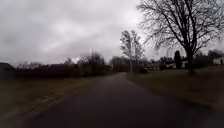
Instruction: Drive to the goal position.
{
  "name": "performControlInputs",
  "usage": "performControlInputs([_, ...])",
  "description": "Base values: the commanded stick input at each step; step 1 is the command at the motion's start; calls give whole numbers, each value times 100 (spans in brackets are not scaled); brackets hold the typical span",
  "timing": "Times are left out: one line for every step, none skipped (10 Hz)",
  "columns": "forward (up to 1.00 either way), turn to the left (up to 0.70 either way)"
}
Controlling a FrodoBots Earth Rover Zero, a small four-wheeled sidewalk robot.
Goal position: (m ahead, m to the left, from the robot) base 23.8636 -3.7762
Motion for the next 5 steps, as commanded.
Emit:
performControlInputs([70,0])
performControlInputs([70,0])
performControlInputs([70,0])
performControlInputs([70,0])
performControlInputs([70,0])
